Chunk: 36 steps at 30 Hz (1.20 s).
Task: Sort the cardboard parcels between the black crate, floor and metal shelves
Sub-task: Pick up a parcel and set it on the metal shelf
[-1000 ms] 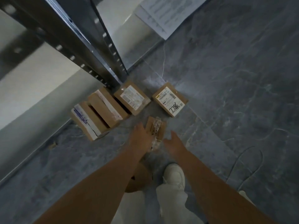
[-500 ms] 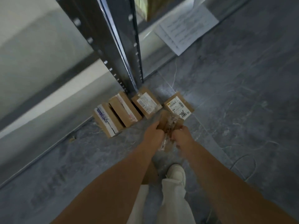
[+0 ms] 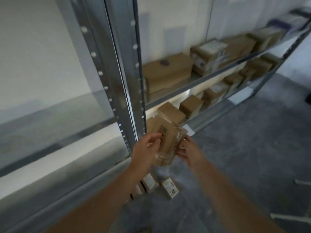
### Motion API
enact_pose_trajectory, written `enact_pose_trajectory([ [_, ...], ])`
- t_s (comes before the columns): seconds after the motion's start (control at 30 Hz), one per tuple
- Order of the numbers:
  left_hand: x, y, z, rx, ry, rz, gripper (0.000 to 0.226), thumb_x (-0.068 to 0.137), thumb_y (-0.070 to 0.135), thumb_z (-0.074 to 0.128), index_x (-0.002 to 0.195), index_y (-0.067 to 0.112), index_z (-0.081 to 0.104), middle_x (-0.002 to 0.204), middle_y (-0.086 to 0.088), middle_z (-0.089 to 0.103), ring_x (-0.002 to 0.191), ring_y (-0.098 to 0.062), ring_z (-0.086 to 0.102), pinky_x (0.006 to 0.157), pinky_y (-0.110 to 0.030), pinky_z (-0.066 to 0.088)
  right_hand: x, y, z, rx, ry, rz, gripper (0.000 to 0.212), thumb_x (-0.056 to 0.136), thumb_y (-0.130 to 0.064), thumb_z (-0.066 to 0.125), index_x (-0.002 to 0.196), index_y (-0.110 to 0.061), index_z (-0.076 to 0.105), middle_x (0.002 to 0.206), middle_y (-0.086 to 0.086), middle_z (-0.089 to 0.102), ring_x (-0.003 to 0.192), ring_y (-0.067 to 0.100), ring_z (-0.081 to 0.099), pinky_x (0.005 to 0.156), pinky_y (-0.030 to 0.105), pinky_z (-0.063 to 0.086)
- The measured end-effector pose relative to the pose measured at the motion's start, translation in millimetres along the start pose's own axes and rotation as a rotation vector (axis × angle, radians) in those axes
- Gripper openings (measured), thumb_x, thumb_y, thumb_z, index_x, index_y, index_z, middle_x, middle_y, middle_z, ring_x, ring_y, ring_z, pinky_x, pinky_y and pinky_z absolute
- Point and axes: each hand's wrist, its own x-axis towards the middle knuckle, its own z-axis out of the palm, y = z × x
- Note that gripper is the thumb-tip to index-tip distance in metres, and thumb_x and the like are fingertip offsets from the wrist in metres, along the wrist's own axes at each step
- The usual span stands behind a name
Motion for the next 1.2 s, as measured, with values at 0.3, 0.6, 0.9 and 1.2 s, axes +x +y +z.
enact_pose_trajectory([
  [0.3,-51,129,-46,-0.004,0.177,0.152,0.027,0.090,0.046,0.061,0.096,0.022,0.071,0.098,0.002,0.063,0.093,-0.010,0.063,0.075,-0.013,0.048,-97,-88,4,0.203,-0.270,-0.172,0.031,0.098,-0.035,0.055,0.122,-0.016,0.063,0.111,0.011,0.071,0.095,0.026,0.070,0.075,0.042,0.057],
  [0.6,-114,156,-115,-0.155,0.360,0.171,0.045,0.078,0.037,0.078,0.109,0.022,0.048,0.103,0.010,0.062,0.091,-0.003,0.062,0.066,-0.009,0.051,-160,-127,71,-0.105,-0.555,-0.228,0.054,0.080,-0.052,0.067,0.128,-0.032,0.054,0.120,0.006,0.068,0.113,0.023,0.061,0.095,0.044,0.053],
  [0.9,-203,132,-234,-0.231,0.579,0.168,0.041,0.080,0.037,0.075,0.108,0.018,0.054,0.104,0.003,0.065,0.094,-0.009,0.065,0.066,-0.014,0.054,-236,-113,184,-0.401,-0.744,-0.239,0.064,0.078,-0.070,0.064,0.134,-0.052,0.039,0.137,-0.003,0.055,0.127,0.032,0.050,0.097,0.060,0.046],
  [1.2,-343,66,-395,-0.213,0.628,0.189,0.047,0.096,0.029,0.058,0.133,0.047,0.037,0.106,-0.008,0.068,0.098,-0.024,0.068,0.082,-0.041,0.060,-356,-32,320,-0.432,-0.819,-0.310,0.031,0.099,-0.014,0.056,0.122,-0.031,0.066,0.115,0.000,0.071,0.104,0.027,0.065,0.071,0.044,0.060],
])
